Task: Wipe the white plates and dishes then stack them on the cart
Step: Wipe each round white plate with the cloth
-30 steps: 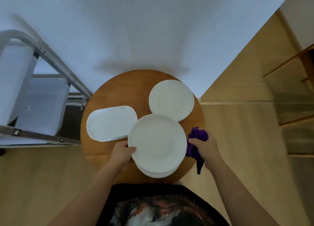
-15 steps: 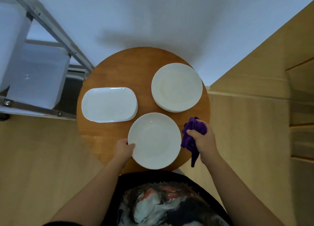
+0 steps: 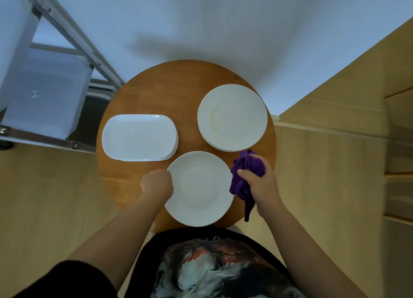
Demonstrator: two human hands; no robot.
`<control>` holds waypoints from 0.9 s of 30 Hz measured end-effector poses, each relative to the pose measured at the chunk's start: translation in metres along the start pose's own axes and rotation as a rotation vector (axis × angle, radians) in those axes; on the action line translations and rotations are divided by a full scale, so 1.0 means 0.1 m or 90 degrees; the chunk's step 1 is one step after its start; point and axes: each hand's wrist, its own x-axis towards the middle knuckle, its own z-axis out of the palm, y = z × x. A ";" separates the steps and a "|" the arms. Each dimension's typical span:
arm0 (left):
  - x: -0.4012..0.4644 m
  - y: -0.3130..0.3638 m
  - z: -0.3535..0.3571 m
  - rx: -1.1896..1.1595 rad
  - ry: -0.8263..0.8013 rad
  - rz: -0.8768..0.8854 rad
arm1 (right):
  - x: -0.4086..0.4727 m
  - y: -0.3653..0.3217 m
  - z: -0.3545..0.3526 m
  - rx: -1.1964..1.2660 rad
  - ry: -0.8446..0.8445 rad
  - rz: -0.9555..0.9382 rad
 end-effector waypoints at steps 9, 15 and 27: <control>0.63 0.80 -0.71 -0.524 0.021 -0.005 | 0.16 -0.28 -0.12 0.095 -0.035 -0.027; 0.92 0.96 -0.68 -0.580 -0.006 -0.038 | 0.26 -0.35 -0.24 0.081 -0.047 -0.019; 0.97 0.87 -0.86 -0.417 0.041 -0.017 | 0.35 -0.38 -0.29 0.041 -0.011 0.017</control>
